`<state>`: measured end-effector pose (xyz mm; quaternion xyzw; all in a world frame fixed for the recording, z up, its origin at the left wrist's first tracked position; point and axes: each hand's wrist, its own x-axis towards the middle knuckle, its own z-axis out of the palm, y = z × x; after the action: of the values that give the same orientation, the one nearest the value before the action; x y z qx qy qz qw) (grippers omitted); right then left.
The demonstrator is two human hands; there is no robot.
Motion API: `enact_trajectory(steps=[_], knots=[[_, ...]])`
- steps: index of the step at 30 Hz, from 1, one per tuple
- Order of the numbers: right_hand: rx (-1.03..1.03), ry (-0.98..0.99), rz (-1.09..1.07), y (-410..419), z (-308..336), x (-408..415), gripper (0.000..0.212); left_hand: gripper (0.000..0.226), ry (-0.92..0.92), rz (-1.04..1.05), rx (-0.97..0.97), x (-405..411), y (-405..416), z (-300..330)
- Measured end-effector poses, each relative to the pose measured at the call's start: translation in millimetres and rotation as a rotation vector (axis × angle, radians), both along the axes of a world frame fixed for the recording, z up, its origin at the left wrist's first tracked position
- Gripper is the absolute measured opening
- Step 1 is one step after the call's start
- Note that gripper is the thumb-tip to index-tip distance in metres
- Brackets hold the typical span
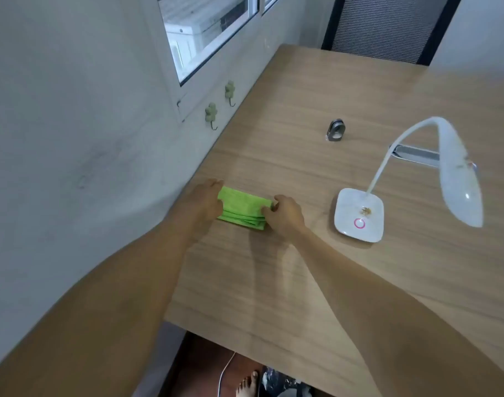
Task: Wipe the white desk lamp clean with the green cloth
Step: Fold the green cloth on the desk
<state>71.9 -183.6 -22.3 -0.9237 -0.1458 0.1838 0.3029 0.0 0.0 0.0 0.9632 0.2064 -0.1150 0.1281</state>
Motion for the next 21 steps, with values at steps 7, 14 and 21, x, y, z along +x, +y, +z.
enact_trajectory(steps=[7,14,21], knots=[[-0.122,-0.002,0.068,7,-6,6,0.045,0.076,0.128,-0.019,-0.09,20,-7,4],[0.397,0.208,-0.143,0,2,-3,0.021,0.033,0.012,0.017,-0.023,23,-7,20],[0.747,0.502,-0.459,-45,33,-5,0.029,0.014,0.151,0.067,-0.395,22,-27,56]])
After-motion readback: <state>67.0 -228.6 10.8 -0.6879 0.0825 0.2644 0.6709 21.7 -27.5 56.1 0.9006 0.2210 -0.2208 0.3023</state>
